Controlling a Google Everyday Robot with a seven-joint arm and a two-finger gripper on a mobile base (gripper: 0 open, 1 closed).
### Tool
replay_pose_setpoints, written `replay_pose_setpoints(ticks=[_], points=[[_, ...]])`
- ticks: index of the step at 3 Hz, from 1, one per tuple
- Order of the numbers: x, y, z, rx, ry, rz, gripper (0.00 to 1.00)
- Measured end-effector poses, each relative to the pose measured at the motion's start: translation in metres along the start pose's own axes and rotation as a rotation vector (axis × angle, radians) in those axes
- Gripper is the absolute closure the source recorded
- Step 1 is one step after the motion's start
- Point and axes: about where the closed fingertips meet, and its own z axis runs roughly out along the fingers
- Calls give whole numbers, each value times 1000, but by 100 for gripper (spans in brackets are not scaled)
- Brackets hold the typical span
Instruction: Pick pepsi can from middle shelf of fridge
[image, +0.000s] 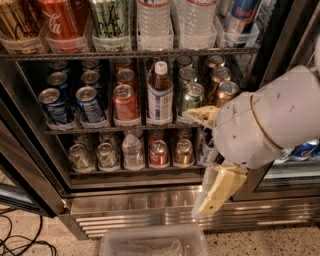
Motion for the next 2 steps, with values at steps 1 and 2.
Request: replay_pose_setpoints(ticks=[1,2], points=[[-2,0,0,-1,-4,-3,0],[-2,0,0,-1,-4,-3,0]])
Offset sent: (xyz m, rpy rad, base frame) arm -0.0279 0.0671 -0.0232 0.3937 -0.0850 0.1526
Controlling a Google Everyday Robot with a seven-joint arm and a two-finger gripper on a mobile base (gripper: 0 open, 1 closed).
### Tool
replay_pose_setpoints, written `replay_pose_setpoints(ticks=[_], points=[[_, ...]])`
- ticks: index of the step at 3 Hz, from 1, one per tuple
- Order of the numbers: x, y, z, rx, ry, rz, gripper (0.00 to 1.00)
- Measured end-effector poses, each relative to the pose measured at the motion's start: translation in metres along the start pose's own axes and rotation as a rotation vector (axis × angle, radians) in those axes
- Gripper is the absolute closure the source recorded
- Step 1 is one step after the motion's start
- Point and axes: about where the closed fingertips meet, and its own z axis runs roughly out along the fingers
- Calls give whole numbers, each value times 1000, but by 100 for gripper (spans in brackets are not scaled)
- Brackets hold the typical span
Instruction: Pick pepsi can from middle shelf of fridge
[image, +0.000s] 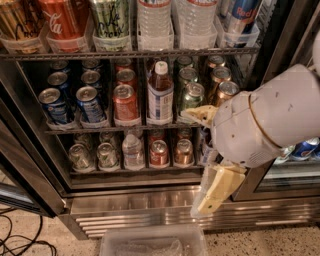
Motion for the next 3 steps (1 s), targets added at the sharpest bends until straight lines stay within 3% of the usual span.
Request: replay_pose_setpoints(ticks=[1,2,3], points=[[-10,6,12,8,-81,-18,0],[-22,22,49,27,-224,-38,0],[-41,14,73,38,-391,-16,0]])
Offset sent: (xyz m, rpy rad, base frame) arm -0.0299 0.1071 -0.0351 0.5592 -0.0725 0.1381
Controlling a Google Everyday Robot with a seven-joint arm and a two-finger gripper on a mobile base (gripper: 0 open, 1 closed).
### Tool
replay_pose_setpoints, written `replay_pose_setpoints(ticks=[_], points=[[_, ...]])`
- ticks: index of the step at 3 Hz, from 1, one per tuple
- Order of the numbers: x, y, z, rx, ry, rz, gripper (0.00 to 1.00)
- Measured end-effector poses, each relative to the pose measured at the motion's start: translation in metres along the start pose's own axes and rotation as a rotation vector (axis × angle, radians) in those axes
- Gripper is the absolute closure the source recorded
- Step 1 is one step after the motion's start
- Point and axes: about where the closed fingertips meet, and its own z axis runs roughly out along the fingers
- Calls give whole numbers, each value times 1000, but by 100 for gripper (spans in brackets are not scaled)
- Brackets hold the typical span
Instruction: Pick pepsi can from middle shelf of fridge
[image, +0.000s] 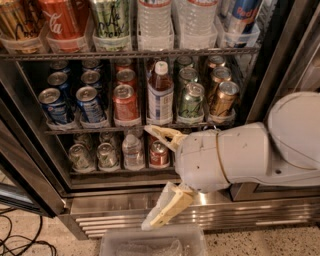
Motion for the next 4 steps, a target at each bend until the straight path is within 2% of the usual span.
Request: replay_pose_setpoints(ticks=[2,3,4], points=[[-3,-25,51,45,-163,87,0],[-3,-25,51,45,-163,87,0],[0,-45,64,100,-147,114,0]])
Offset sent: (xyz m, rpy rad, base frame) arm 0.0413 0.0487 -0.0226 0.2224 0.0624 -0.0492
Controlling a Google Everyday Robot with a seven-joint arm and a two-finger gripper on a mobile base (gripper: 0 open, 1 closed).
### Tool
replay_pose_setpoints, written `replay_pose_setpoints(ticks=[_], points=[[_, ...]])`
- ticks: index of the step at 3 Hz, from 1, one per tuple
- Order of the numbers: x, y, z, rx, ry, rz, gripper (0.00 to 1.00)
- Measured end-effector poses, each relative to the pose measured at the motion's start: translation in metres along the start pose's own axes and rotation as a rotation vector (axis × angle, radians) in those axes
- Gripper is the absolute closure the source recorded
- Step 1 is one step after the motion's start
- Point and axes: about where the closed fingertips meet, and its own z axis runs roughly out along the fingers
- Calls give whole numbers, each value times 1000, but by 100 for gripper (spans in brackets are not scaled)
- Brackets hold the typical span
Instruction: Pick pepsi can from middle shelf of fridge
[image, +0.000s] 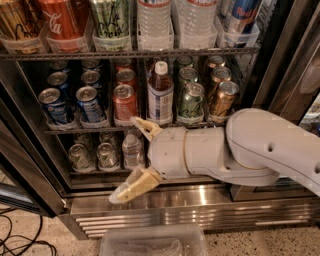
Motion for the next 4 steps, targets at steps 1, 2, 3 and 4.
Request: replay_pose_setpoints(ticks=[1,2,3,4], points=[[4,-26,18,79,19,30,0],[7,-40,27,122,28,47,0],[9,-48,33,145,33,57,0],[15,-57,47,166,-39,91,0]])
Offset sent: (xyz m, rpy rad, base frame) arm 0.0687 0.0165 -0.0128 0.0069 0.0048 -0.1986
